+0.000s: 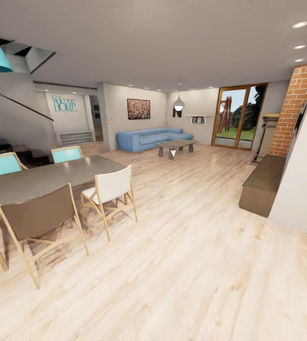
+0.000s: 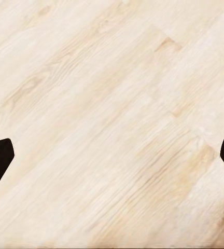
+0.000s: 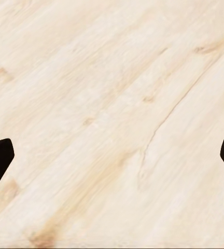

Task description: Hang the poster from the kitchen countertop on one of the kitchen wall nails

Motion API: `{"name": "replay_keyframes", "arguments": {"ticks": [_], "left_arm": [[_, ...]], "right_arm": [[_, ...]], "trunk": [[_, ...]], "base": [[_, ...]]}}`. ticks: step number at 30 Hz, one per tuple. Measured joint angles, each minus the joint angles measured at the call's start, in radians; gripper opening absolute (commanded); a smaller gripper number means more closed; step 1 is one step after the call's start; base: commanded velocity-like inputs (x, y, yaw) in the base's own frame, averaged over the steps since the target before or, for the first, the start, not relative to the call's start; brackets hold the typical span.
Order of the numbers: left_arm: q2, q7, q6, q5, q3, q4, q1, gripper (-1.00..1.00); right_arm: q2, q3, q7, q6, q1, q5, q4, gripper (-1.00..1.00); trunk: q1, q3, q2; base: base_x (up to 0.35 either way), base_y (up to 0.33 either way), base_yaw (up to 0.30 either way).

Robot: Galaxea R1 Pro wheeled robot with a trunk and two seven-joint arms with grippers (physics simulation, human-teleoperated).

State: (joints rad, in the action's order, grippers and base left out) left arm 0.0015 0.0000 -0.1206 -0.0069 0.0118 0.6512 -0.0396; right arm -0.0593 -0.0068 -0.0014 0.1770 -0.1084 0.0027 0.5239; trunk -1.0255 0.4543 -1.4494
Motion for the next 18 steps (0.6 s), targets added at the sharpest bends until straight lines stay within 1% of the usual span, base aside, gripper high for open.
{"name": "replay_keyframes", "arguments": {"ticks": [4, 6, 18], "left_arm": [[0.000, 0.000, 0.000, 0.000, 0.000, 0.000, 0.000, 1.00], [0.000, 0.000, -0.001, 0.000, -0.001, 0.000, 0.000, 1.00], [-0.001, 0.000, -0.001, 0.000, -0.001, -0.001, 0.000, 1.00]], "right_arm": [[0.000, 0.000, 0.000, 0.000, 0.000, 0.001, 0.001, 1.00], [-0.001, 0.000, 0.000, -0.001, 0.000, 0.001, 0.001, 1.00], [-0.001, 0.000, 0.000, -0.001, 0.000, 0.001, 0.001, 1.00]], "trunk": [[0.000, 0.000, 0.000], [0.000, 0.000, 0.000], [0.000, 0.000, 0.000]], "base": [[-0.286, 0.149, -0.241], [-0.148, 0.062, -0.284], [-0.018, 0.008, -0.298]]}}
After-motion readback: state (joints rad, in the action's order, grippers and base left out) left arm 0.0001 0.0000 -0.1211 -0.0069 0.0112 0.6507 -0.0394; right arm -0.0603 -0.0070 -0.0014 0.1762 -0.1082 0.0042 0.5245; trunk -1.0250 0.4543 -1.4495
